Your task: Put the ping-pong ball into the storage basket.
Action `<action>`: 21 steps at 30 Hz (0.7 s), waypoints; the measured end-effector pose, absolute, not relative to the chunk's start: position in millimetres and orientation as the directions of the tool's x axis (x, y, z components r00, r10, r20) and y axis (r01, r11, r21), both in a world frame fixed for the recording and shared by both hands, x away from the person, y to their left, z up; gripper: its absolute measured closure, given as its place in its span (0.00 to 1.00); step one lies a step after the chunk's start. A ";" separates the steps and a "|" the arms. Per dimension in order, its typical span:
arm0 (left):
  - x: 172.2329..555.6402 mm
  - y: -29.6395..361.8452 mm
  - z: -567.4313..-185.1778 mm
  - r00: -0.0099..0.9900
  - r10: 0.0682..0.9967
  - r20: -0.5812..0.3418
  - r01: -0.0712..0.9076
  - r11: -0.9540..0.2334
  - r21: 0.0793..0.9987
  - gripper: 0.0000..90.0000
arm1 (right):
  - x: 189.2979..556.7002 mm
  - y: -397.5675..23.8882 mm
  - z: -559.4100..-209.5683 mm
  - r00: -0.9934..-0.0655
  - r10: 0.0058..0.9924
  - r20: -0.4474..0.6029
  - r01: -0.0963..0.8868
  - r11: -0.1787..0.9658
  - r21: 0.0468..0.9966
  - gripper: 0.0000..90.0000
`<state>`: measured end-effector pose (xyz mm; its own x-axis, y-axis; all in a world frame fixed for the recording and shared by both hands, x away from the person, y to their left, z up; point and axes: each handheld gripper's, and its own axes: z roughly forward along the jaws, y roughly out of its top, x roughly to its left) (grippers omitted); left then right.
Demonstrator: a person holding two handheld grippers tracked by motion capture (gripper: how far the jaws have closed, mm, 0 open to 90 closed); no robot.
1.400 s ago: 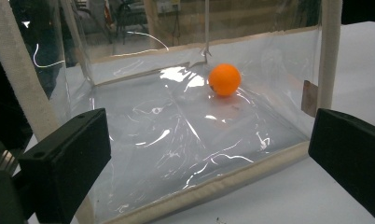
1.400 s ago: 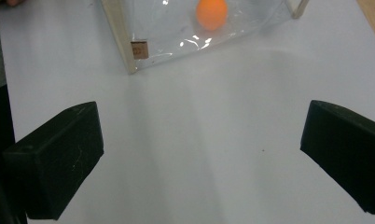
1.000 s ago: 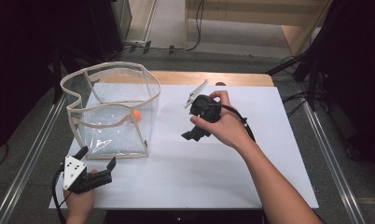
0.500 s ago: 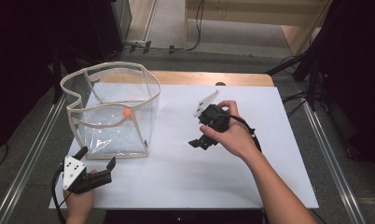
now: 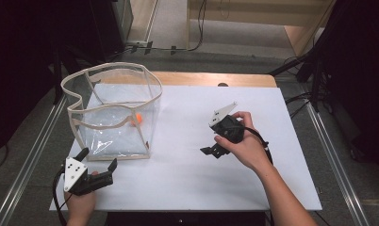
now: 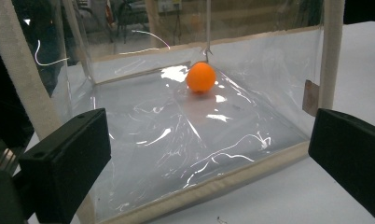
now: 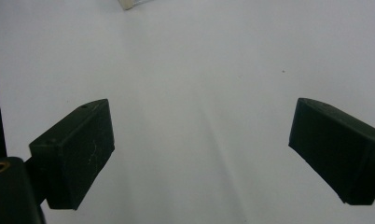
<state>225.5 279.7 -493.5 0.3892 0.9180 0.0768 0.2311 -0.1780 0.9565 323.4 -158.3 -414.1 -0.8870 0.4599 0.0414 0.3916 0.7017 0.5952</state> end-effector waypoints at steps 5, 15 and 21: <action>225.4 279.2 -493.6 0.388 0.918 0.078 0.232 -0.179 0.956 0.00 | 317.9 -167.9 -421.1 -0.879 0.473 0.056 0.407 0.684 0.606 0.06; 225.5 278.7 -493.9 0.390 0.917 0.082 0.230 -0.183 0.956 0.00 | 309.1 -188.4 -433.7 -0.865 0.497 0.072 0.429 0.657 0.620 0.06; 225.3 278.6 -493.9 0.390 0.917 0.082 0.230 -0.184 0.956 0.00 | 301.9 -198.2 -439.7 -0.856 0.508 0.092 0.444 0.634 0.633 0.01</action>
